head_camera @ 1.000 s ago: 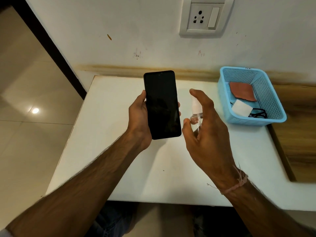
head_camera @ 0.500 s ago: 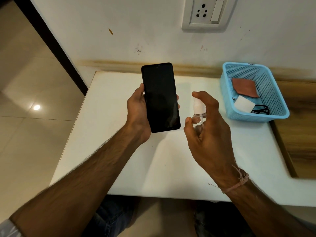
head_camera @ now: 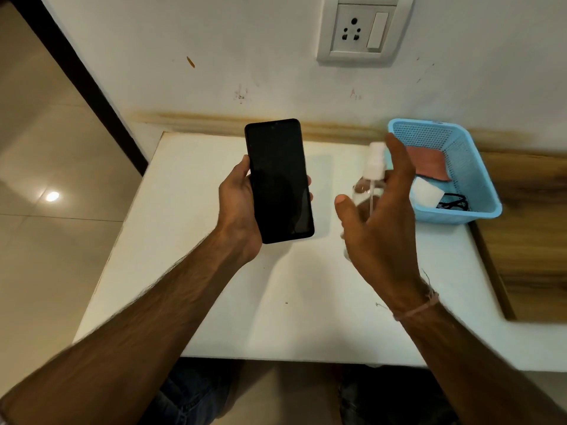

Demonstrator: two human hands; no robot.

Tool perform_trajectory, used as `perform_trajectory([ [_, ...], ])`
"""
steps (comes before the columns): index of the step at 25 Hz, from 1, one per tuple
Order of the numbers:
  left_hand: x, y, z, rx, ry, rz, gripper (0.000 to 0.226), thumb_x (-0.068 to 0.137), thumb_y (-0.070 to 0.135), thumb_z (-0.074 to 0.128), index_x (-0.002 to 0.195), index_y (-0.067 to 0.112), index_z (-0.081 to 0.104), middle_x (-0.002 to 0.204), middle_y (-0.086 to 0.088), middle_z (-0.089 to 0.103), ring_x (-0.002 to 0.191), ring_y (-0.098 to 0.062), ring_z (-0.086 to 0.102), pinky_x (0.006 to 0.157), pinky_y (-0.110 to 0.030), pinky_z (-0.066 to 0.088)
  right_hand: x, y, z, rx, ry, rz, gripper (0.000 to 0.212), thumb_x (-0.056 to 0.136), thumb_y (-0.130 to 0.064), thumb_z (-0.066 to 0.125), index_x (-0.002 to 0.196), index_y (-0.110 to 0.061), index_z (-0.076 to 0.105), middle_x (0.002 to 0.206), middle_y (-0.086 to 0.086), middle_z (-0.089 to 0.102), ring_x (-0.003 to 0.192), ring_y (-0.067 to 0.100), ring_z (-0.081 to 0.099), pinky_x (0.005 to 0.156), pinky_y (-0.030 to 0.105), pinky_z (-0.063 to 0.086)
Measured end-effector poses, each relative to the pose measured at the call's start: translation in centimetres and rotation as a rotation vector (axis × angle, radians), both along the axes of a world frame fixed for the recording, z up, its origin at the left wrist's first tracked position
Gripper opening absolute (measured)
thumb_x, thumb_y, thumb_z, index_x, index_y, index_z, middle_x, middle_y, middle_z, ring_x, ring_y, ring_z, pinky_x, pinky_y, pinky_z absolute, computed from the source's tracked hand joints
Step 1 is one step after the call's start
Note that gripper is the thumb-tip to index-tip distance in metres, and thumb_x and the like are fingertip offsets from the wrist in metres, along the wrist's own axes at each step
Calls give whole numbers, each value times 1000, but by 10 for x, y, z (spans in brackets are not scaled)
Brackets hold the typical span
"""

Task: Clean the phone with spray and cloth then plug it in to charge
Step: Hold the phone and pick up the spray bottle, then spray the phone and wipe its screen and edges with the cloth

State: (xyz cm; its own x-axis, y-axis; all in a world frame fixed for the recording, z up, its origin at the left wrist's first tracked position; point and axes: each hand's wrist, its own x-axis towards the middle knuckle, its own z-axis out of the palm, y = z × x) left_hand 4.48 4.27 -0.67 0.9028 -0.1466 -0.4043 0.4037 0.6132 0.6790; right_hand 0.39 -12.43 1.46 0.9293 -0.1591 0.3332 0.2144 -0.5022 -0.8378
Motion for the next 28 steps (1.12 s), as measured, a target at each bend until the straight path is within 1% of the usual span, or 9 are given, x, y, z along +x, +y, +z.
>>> perform_trajectory([
  [3, 0, 1, 0, -20, 2, -1, 66, 103, 53, 30, 132, 5, 65, 130, -30, 63, 108, -42, 63, 96, -49, 54, 33, -15, -2, 60, -80, -84, 50, 89, -11, 62, 132, -8, 37, 115, 9, 52, 99, 14, 55, 87, 22, 50],
  [6, -1, 1, 1, -22, 7, -11, 65, 102, 54, 31, 132, 7, 65, 131, -29, 64, 111, -42, 63, 95, -49, 55, 69, -21, -9, 72, -159, -115, 38, 88, -13, 66, 117, -8, 42, 106, 3, 56, 97, 13, 57, 89, 23, 47],
  [10, -2, 1, 1, -20, 2, -6, 65, 102, 55, 30, 136, 8, 62, 133, -28, 63, 111, -42, 63, 94, -48, 57, 114, -19, -24, 24, -91, -109, 46, 86, -19, 70, 119, -10, 40, 112, 0, 60, 104, 15, 60, 94, 34, 51],
  [13, -1, -1, 0, -11, 3, -12, 65, 103, 55, 30, 136, 9, 62, 132, -27, 64, 112, -43, 64, 94, -49, 57, 129, -16, -37, -27, -71, -98, 48, 85, -17, 73, 119, -2, 42, 106, 1, 58, 99, 12, 56, 88, 21, 47],
  [14, -2, -1, 0, -3, 2, -13, 66, 103, 55, 29, 136, 9, 62, 131, -27, 64, 112, -43, 64, 95, -50, 57, 130, -15, -41, -43, -67, -95, 49, 84, -17, 74, 119, -1, 43, 104, 1, 58, 97, 12, 56, 87, 21, 46],
  [17, -2, -1, 0, 6, -2, -18, 65, 103, 54, 28, 137, 8, 60, 132, -28, 63, 111, -44, 65, 91, -48, 58, 132, -15, -52, -51, -25, -96, 51, 83, -18, 74, 120, -2, 43, 107, 6, 63, 99, 16, 59, 91, 32, 48],
  [22, -3, -3, 3, -2, -10, -28, 65, 104, 53, 27, 137, 7, 60, 132, -29, 62, 110, -44, 64, 85, -45, 60, 131, -17, -53, -49, 19, -89, 60, 81, -19, 77, 125, -3, 40, 112, 9, 62, 101, 20, 58, 96, 42, 50],
  [26, -3, -2, 2, -12, -11, -34, 65, 104, 53, 28, 134, 8, 63, 129, -29, 64, 111, -45, 64, 89, -48, 59, 121, -29, -36, -1, 26, -39, 80, 73, -38, 82, 133, -15, 35, 132, 6, 53, 114, 16, 54, 97, 29, 48],
  [28, -3, -2, 3, -31, -3, -29, 64, 103, 53, 29, 134, 8, 63, 130, -28, 64, 110, -44, 63, 88, -48, 58, 119, -53, -17, 41, -62, -94, 70, 74, -42, 79, 128, -16, 42, 128, 2, 56, 113, 16, 57, 96, 23, 46],
])
